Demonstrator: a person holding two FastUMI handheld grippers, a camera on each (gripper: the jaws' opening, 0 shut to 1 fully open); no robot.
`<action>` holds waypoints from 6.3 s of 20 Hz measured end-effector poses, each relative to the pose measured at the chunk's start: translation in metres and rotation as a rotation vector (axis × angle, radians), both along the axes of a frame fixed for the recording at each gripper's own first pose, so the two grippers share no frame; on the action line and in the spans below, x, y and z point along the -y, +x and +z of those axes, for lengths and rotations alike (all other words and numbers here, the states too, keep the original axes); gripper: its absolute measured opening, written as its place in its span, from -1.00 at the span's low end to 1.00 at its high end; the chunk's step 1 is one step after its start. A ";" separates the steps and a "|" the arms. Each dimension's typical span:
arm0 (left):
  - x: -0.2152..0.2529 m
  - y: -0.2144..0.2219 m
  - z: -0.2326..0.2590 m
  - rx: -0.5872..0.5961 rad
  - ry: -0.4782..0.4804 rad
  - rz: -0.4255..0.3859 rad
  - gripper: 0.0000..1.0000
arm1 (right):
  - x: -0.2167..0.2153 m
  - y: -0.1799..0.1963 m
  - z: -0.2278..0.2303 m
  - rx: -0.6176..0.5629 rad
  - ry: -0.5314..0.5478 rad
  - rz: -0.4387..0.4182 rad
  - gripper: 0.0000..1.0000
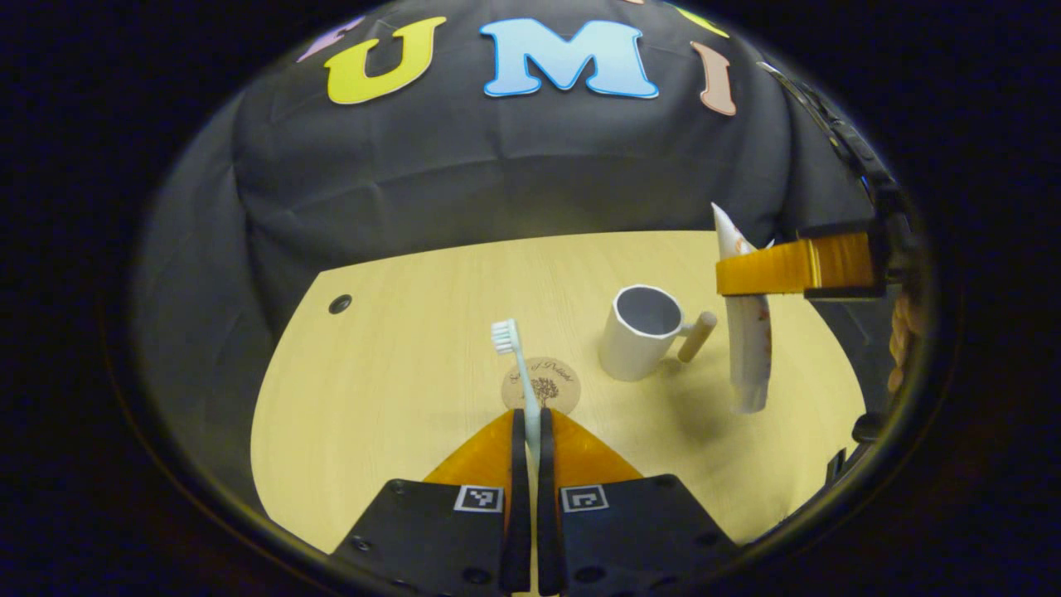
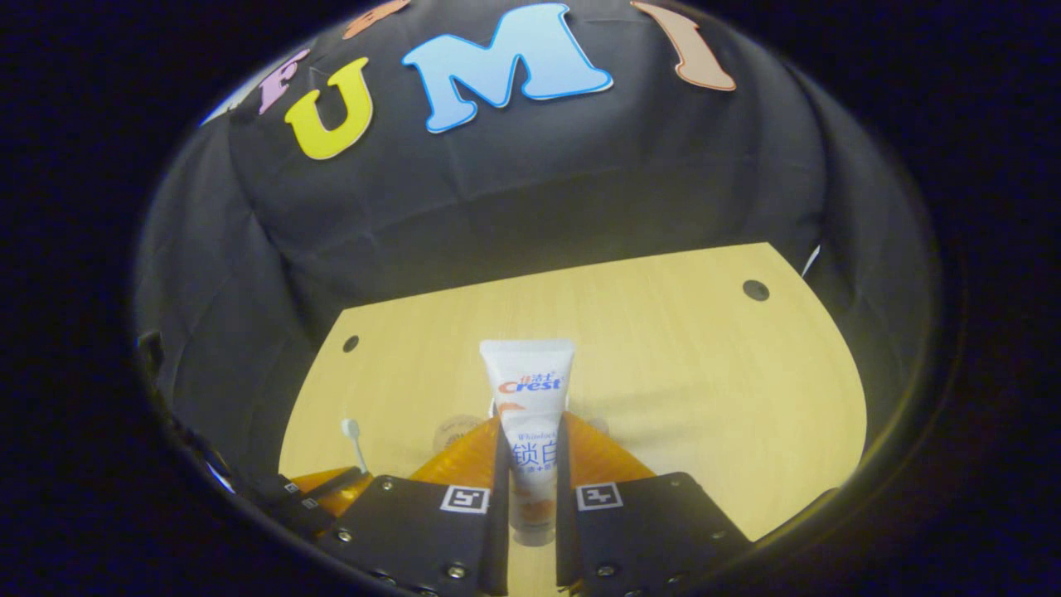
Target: Put the toothbrush and toothpaste on the desktop into the cup, then pick up the cup and place it on the coaster on the desktop.
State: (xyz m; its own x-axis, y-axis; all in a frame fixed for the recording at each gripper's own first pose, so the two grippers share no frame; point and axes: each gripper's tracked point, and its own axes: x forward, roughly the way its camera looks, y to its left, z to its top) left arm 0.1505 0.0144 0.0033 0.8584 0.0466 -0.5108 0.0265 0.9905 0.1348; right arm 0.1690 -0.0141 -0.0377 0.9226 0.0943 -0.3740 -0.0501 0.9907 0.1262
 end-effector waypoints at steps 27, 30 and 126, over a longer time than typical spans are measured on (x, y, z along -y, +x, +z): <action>-0.032 -0.045 0.007 0.020 -0.092 0.098 -0.77 | -0.008 0.124 0.005 0.118 -0.023 -0.049 -0.51; -0.036 -0.046 0.005 0.014 -0.093 0.108 -0.77 | -0.013 0.122 -0.001 0.114 -0.016 -0.043 -0.45; 0.152 0.162 0.065 0.599 0.102 -0.304 -0.58 | 0.264 -0.169 -0.107 -0.088 0.120 -0.627 0.16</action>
